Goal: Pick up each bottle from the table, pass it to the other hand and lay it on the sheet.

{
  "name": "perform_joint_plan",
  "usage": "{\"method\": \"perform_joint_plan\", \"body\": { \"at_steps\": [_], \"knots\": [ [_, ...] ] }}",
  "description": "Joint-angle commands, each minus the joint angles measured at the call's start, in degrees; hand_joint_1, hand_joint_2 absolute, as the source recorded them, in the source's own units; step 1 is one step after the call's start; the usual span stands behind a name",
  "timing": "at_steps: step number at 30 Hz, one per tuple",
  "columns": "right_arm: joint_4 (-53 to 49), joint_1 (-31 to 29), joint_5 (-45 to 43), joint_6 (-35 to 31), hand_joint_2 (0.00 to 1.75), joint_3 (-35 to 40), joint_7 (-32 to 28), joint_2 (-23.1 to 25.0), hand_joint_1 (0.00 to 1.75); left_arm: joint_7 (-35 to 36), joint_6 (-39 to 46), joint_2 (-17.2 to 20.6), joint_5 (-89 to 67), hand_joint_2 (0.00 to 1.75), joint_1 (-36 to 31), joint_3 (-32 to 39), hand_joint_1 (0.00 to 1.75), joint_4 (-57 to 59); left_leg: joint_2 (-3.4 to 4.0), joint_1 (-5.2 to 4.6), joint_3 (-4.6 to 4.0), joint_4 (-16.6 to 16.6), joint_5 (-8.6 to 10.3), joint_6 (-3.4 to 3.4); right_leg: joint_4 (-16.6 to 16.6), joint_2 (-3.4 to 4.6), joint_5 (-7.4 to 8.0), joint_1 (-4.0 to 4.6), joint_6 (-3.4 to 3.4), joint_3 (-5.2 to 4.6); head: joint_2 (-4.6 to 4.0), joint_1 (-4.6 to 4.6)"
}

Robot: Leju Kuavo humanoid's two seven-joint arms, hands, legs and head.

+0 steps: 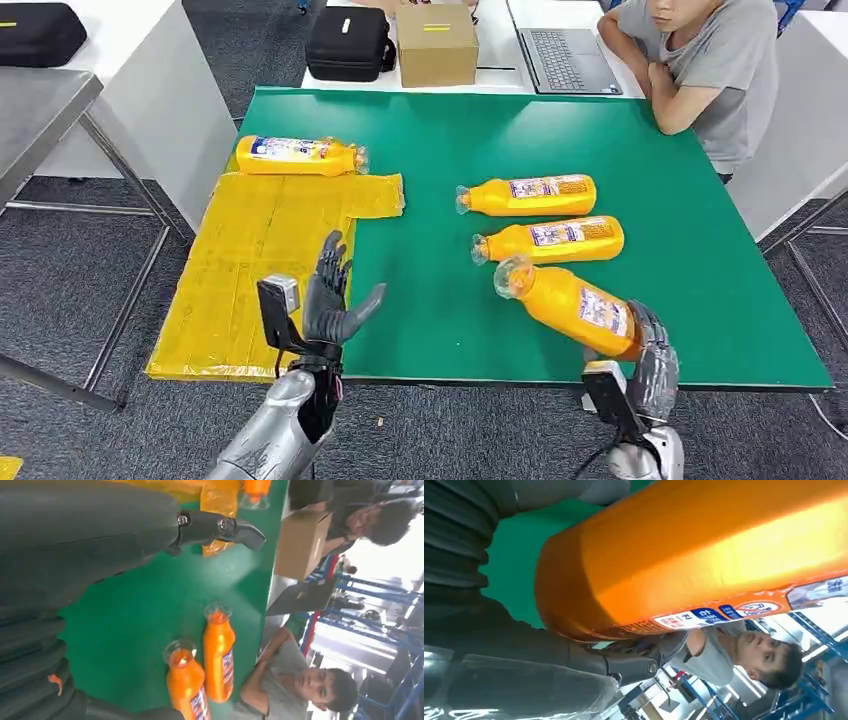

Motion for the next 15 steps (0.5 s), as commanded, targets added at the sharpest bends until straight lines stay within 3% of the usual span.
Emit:
{"method": "perform_joint_plan", "body": {
  "at_steps": [1, 15],
  "knots": [
    [-1.3, -2.6, -3.3, -1.1, 1.75, 7.8, 0.0, 5.4, 1.75, -0.5, -2.5, -0.6, -0.1, 1.75, -2.4, -7.4, 0.0, 6.4, 0.19, 0.07, 0.21, 0.0, -0.13, -0.14, 0.0, 0.16, -0.08, 0.07, -0.13, 0.16, 0.0, 0.0],
    [-0.9, -4.7, -5.9, -1.1, 1.75, 6.4, 0.0, 11.8, 1.75, -0.7, -3.0, -0.9, -1.4, 1.75, -1.1, -15.0, 0.0, 5.5, 0.13, 0.03, 0.08, 0.0, -0.04, -0.09, 0.0, 0.11, -0.02, 0.02, -0.07, 0.05, 0.0, 0.0]
  ]
}}
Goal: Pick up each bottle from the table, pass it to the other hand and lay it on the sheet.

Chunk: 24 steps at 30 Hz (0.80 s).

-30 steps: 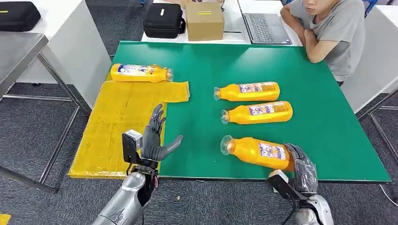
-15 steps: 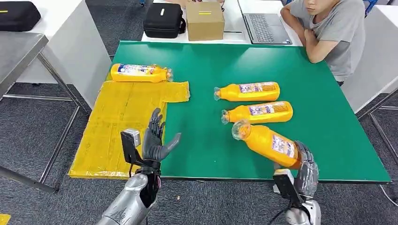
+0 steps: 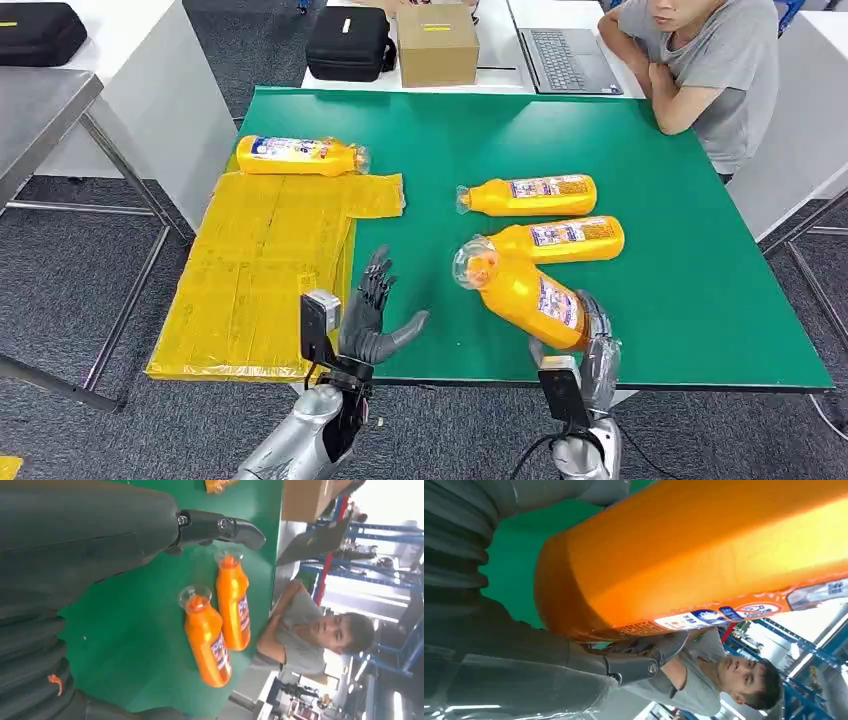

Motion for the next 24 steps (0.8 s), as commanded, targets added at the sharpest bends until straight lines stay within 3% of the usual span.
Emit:
{"method": "perform_joint_plan", "body": {
  "at_steps": [1, 24],
  "knots": [
    [1.5, -3.9, -0.5, -0.5, 1.75, -1.5, 0.0, 4.1, 1.75, 1.1, -0.5, 0.5, -0.8, 1.75, -0.7, -7.2, 0.0, 2.8, 0.21, 0.04, 0.3, 0.0, -0.17, -0.15, 0.0, 0.17, -0.12, 0.05, -0.13, 0.22, 0.0, -0.02],
    [7.9, -5.3, -2.4, -0.5, 1.75, 4.9, 0.0, 6.7, 1.75, 0.4, 2.5, -1.1, -1.4, 1.75, -2.4, -10.8, 0.0, 1.6, 0.12, 0.08, 0.28, 0.0, -0.16, -0.15, 0.0, 0.07, -0.13, 0.09, -0.13, 0.25, 0.0, -0.02]
  ]
}}
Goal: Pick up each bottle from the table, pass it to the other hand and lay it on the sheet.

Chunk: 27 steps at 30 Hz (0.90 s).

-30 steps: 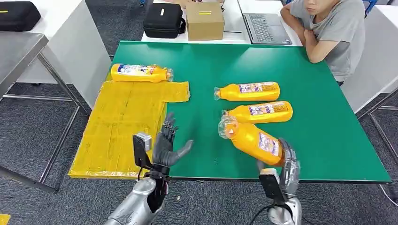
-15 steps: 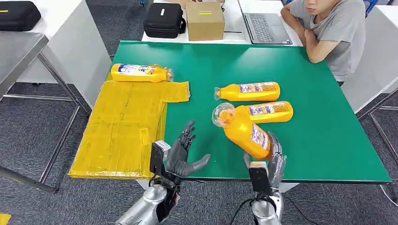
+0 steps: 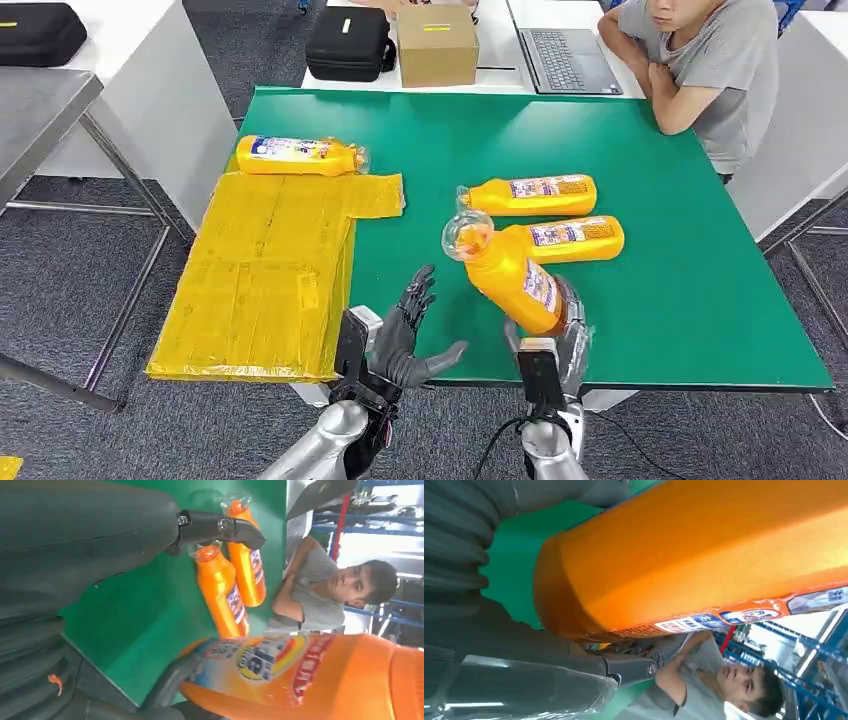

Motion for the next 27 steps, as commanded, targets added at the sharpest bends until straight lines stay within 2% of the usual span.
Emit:
{"method": "perform_joint_plan", "body": {
  "at_steps": [1, 2, 10, 15, 27],
  "knots": [
    [6.3, -2.2, -0.6, -0.3, 1.75, 3.4, 0.0, 1.0, 1.75, -1.2, 1.8, 0.2, -0.8, 1.75, -2.8, -2.8, 0.0, 1.6, 0.07, 0.03, 0.16, 0.0, -0.06, -0.08, 0.0, 0.04, -0.05, 0.03, -0.07, 0.14, 0.0, -0.02],
    [6.4, -2.0, -0.3, -0.3, 1.75, 3.2, 0.0, 1.0, 1.75, -1.0, 1.7, 0.2, -0.8, 1.75, -2.7, -3.0, 0.0, 1.4, 0.13, 0.08, 0.35, 0.0, -0.19, -0.16, 0.0, 0.08, -0.15, 0.09, -0.14, 0.32, 0.0, -0.02],
    [7.6, -2.8, -0.8, -0.3, 1.75, 6.4, 0.0, -0.1, 1.75, -1.0, 1.4, 0.1, 0.3, 1.75, -3.4, -3.9, 0.0, 1.3, 0.11, 0.06, 0.25, 0.0, -0.13, -0.13, 0.0, 0.07, -0.1, 0.07, -0.11, 0.23, 0.0, -0.02],
    [7.4, -2.5, 0.1, -0.3, 1.75, 3.5, 0.0, 0.0, 1.75, 2.0, -4.4, 0.1, 2.3, 1.75, -2.9, -6.3, 0.0, 1.5, 0.01, 0.05, 0.26, 0.0, -0.12, -0.13, 0.0, -0.03, -0.12, 0.06, -0.11, 0.26, 0.0, 0.0],
    [11.9, -5.1, -1.7, -0.3, 1.75, 6.2, 0.0, -0.6, 1.75, 2.1, -3.5, -0.2, 1.0, 1.75, -3.0, -10.5, 0.0, 1.7, 0.12, 0.06, 0.32, 0.0, -0.15, -0.14, 0.0, 0.07, -0.12, 0.06, -0.12, 0.29, 0.0, 0.0]
  ]
}}
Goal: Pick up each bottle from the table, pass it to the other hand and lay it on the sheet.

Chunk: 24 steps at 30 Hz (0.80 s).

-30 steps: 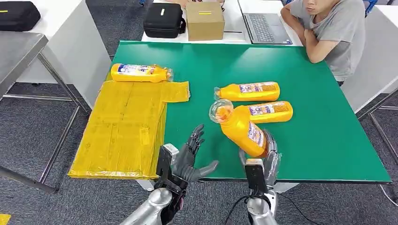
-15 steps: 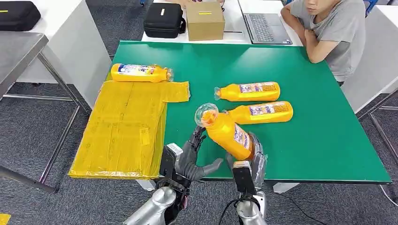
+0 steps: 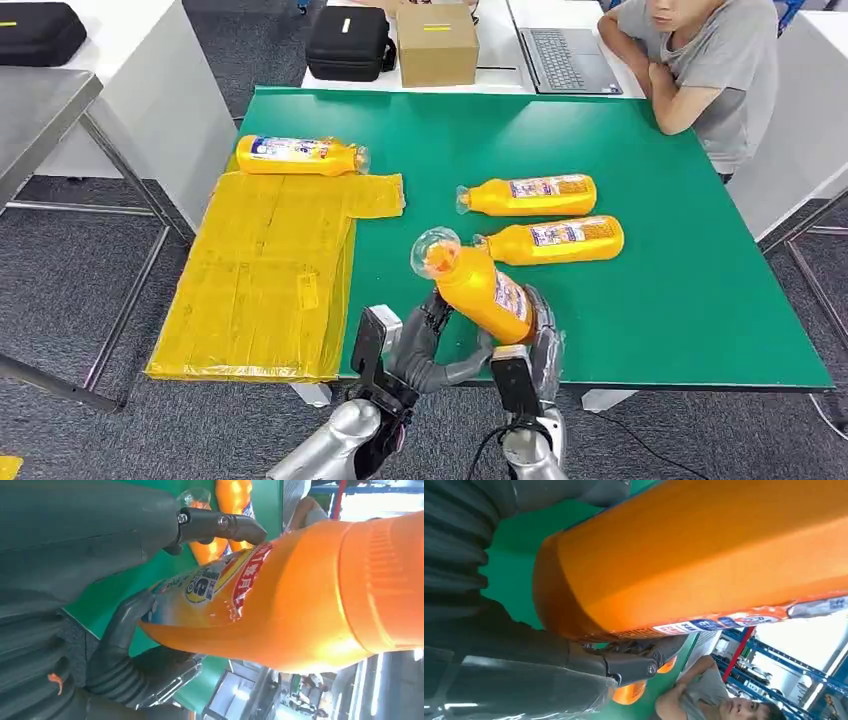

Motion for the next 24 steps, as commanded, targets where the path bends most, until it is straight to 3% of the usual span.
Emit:
{"method": "perform_joint_plan", "body": {
  "at_steps": [1, 6, 10, 14, 24],
  "knots": [
    [7.6, -4.6, -1.4, -0.2, 1.75, 2.4, 0.0, -1.1, 1.75, 0.3, 0.7, 0.6, -1.5, 1.75, -1.7, -5.8, 0.0, 1.8, 0.08, 0.05, 0.23, 0.0, -0.09, -0.1, 0.0, 0.04, -0.07, 0.06, -0.09, 0.22, 0.0, 0.02],
    [6.7, -6.1, -5.4, -0.2, 1.75, 4.3, 0.0, -0.8, 1.75, -3.8, 9.1, 0.1, -6.2, 1.75, -2.9, -6.9, 0.0, 2.7, 0.19, 0.08, 0.49, 0.1, -0.3, -0.21, 0.1, 0.12, -0.25, 0.09, -0.18, 0.44, 0.0, 0.02],
    [5.7, -7.0, -8.7, 0.0, 1.75, 5.7, 0.0, -0.2, 1.75, -3.4, 9.1, -0.6, -5.6, 1.75, -3.9, -6.8, 0.0, 3.3, 0.17, 0.05, 0.28, 0.0, -0.16, -0.13, 0.0, 0.12, -0.12, 0.06, -0.11, 0.23, 0.0, 0.0],
    [5.0, -6.9, -4.1, -0.2, 1.75, 5.9, 0.0, 1.1, 1.75, -3.3, 9.2, -1.2, -4.5, 1.75, -5.4, -6.5, 0.0, 4.2, 0.11, 0.04, 0.15, 0.0, -0.07, -0.09, 0.0, 0.07, -0.06, 0.04, -0.08, 0.12, 0.0, 0.02],
    [2.9, -5.3, -2.7, -0.2, 1.75, 9.4, 0.0, 1.7, 1.75, -2.4, 9.5, -1.2, 0.1, 1.75, -7.1, -5.2, 0.0, 4.7, 0.03, 0.08, 0.23, 0.1, -0.15, -0.13, 0.1, -0.02, -0.17, 0.09, -0.12, 0.22, 0.0, -0.02]
  ]
}}
